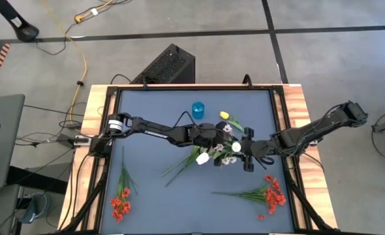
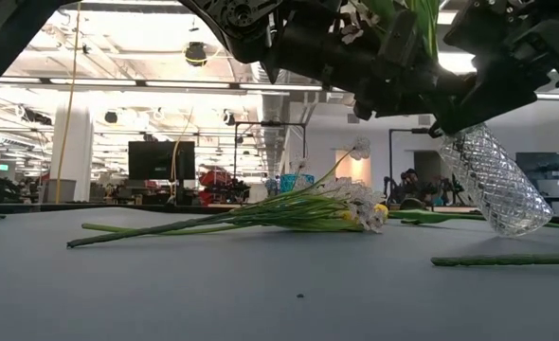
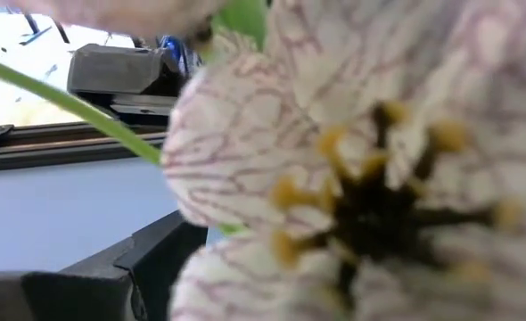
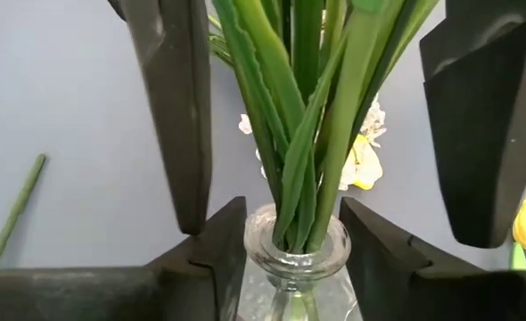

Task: Sort flowers into vase by color
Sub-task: Put the white flowers into the transparent vase

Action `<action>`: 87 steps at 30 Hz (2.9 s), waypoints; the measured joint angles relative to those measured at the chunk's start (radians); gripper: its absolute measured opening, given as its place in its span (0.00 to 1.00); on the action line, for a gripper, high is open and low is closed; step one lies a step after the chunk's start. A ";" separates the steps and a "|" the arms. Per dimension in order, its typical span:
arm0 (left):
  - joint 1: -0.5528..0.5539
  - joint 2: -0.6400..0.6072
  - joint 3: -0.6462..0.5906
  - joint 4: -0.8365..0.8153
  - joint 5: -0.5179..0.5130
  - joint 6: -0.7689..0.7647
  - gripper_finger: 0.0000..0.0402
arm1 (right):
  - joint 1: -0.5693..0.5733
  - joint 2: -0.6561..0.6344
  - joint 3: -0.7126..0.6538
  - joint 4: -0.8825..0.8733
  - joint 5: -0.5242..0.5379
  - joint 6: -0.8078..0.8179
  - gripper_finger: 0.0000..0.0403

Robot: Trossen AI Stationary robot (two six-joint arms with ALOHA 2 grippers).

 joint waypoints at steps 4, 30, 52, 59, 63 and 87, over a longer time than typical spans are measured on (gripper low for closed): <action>0.000 0.000 0.000 0.008 -0.046 0.002 0.79 | 0.003 -0.001 0.000 0.000 -0.008 -0.003 0.44; 0.029 -0.179 0.001 -0.500 -0.141 0.209 0.79 | 0.073 -0.216 -0.157 0.292 0.146 -0.035 0.44; 0.180 -0.542 -0.020 -1.195 -0.565 0.133 0.79 | 0.074 -0.259 -0.333 0.576 0.201 -0.089 0.45; 0.274 -0.786 -0.372 -0.932 -0.205 -0.102 0.79 | 0.093 -0.259 -0.364 0.611 0.199 -0.090 0.45; 0.173 -0.844 -0.640 -0.552 -0.092 -0.250 0.79 | 0.092 -0.259 -0.365 0.607 0.194 -0.118 0.45; -0.147 -0.379 -0.609 -0.473 -0.251 -0.609 0.79 | 0.088 -0.258 -0.365 0.606 0.144 -0.124 0.46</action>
